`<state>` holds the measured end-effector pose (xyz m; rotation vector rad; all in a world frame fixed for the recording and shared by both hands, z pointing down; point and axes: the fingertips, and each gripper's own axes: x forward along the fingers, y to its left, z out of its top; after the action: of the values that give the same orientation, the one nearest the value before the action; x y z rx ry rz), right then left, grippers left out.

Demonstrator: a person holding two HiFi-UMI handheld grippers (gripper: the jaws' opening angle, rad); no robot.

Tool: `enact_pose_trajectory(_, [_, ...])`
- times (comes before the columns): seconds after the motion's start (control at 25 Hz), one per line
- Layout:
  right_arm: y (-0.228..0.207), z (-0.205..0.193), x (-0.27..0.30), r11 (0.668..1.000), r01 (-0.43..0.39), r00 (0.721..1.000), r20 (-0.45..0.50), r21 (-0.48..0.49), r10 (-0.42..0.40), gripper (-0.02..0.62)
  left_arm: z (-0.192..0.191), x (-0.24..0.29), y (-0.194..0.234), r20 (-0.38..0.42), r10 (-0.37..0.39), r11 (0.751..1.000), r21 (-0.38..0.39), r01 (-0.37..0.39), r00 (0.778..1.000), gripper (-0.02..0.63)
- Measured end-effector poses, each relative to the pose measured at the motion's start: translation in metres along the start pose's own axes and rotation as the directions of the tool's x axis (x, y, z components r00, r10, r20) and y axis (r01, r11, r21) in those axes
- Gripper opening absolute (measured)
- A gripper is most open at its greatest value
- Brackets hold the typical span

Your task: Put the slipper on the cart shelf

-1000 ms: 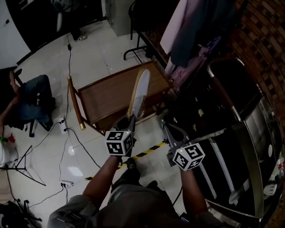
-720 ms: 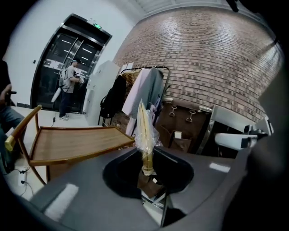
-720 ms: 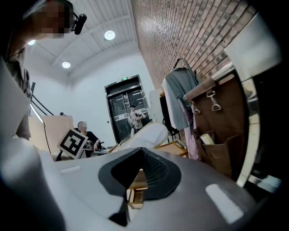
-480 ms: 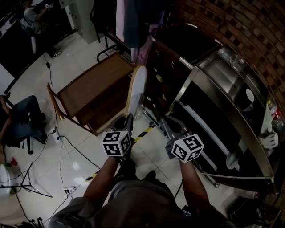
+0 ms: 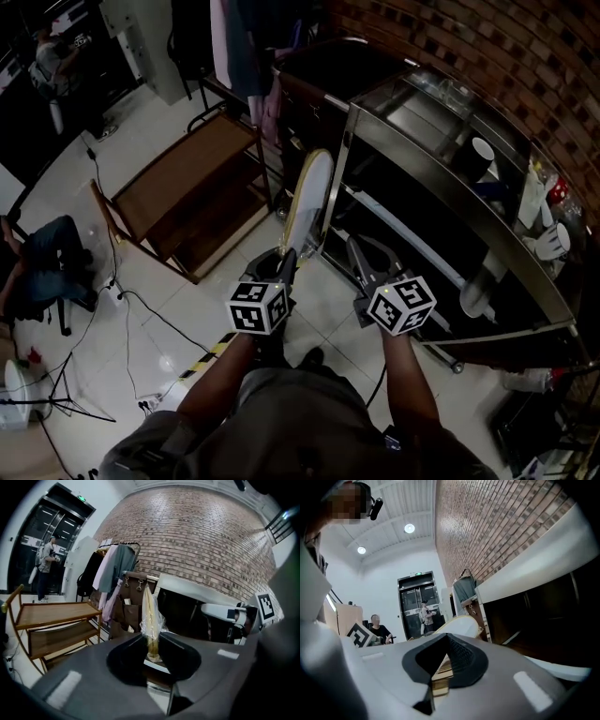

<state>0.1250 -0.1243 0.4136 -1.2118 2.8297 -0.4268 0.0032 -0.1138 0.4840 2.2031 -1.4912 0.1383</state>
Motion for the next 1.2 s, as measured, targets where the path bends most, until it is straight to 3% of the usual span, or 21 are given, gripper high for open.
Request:
enact_pose_trajectory(0.28, [-0.024,0.012,-0.051,0.994,0.110,0.993,0.044,0.005,-0.110,-0.002,-0.019,0.032,-0.064,-0.074,-0.137,0.989,0.038,0.140,0.988,0.064])
enact_pose_trajectory(0.52, [-0.065,0.021,-0.097,0.965,0.261,0.963,0.059,0.009,-0.261,-0.002,-0.024,0.092,-0.119,-0.132,-0.271,0.957,0.066,0.281,0.953,0.064])
enact_pose_trajectory(0.84, [-0.114,0.032,-0.149,0.886,0.464,0.883,0.069,0.027,-0.464,-0.002,-0.037,0.176,-0.172,-0.214,-0.384,0.909,0.083,0.408,0.898,0.066])
enact_pose_trajectory(1.2, [-0.143,0.038,-0.189,0.782,0.622,0.780,0.052,0.040,-0.623,-0.002,-0.055,0.247,-0.227,-0.279,-0.453,0.863,0.100,0.495,0.847,0.066])
